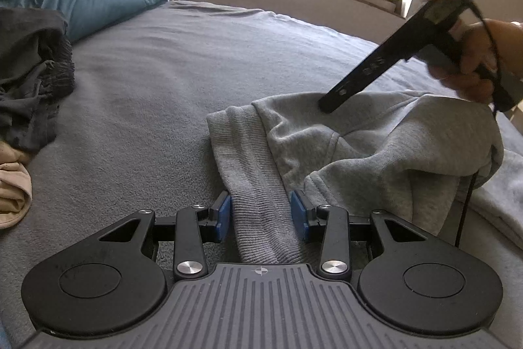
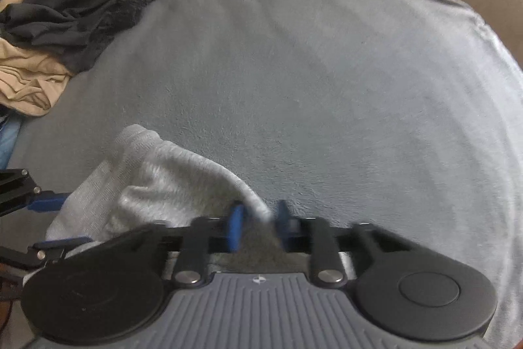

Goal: Fold clothes

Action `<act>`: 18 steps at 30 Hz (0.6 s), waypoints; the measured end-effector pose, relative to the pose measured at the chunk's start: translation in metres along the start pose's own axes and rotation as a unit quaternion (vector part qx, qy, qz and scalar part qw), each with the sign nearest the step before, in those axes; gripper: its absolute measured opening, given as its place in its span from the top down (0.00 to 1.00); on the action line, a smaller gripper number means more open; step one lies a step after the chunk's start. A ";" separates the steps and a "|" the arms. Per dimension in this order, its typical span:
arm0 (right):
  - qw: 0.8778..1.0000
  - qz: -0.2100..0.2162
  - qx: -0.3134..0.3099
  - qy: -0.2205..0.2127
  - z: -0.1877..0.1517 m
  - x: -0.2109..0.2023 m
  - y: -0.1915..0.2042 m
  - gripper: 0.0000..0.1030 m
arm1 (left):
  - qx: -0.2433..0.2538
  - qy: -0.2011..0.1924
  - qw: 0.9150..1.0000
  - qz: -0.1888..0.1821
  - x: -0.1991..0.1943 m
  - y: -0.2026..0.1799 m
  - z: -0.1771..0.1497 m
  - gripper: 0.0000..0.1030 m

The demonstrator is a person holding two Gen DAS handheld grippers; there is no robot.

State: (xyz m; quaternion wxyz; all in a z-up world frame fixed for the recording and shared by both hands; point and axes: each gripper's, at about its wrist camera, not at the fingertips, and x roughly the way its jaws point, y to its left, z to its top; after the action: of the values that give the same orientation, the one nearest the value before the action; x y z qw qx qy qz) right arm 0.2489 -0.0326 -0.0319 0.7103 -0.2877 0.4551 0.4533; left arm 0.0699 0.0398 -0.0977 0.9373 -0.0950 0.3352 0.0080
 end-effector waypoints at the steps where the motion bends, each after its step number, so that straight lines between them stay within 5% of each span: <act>1: 1.000 -0.001 -0.003 -0.007 -0.004 -0.006 0.002 0.92 | 0.000 -0.001 1.000 0.001 0.000 0.000 0.000 0.63; 18: 0.997 0.021 0.004 -0.078 -0.059 -0.096 0.048 0.97 | 0.004 -0.008 1.000 -0.012 -0.022 -0.001 0.001 0.62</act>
State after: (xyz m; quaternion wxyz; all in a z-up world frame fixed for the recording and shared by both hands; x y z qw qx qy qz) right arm 0.1657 -0.0978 0.0309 0.7349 -0.2389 0.4060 0.4878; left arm 0.0529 0.0400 -0.0829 0.9403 -0.0950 0.3268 -0.0041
